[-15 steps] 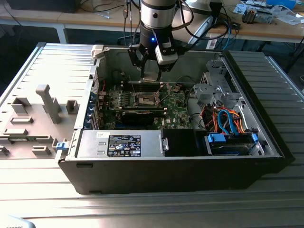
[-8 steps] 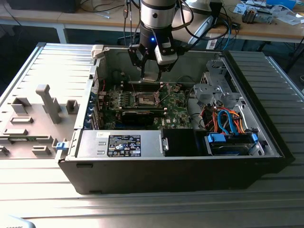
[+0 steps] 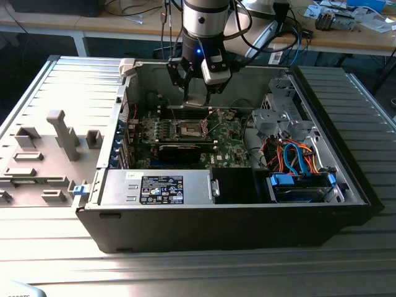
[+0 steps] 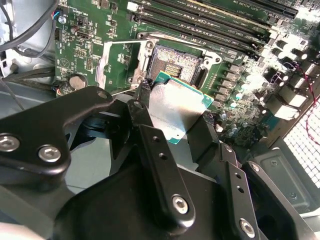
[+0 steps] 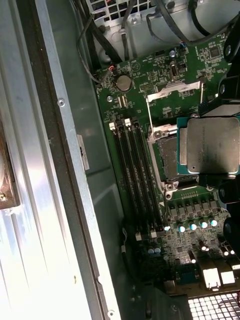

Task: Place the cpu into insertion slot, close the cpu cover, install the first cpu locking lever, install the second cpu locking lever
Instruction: 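Place the cpu into insertion slot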

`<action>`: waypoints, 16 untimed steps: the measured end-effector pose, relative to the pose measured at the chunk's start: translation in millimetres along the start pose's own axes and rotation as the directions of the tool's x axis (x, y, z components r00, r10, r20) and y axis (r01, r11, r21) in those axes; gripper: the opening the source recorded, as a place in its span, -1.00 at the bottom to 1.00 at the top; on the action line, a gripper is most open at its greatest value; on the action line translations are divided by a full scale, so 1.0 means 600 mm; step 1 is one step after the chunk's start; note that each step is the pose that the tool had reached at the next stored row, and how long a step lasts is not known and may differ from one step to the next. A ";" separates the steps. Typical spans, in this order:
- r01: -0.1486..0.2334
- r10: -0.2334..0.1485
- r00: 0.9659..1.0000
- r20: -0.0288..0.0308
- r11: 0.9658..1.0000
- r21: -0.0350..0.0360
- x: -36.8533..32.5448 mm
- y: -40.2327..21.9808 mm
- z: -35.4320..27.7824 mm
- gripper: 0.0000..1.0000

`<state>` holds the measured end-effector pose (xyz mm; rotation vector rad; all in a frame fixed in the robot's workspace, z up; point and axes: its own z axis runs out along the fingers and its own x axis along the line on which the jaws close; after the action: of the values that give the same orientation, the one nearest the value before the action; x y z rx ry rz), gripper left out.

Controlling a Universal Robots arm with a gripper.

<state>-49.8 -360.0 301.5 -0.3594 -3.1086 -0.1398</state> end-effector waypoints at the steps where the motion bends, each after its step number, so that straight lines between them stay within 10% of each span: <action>1: -0.001 0.001 1.000 0.000 1.000 0.000 0.000 0.000 0.000 0.08; 16: -0.028 0.028 1.000 0.003 1.000 0.003 0.000 0.000 0.001 0.08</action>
<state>-49.8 -359.9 300.8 -0.4035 -3.1052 -0.1349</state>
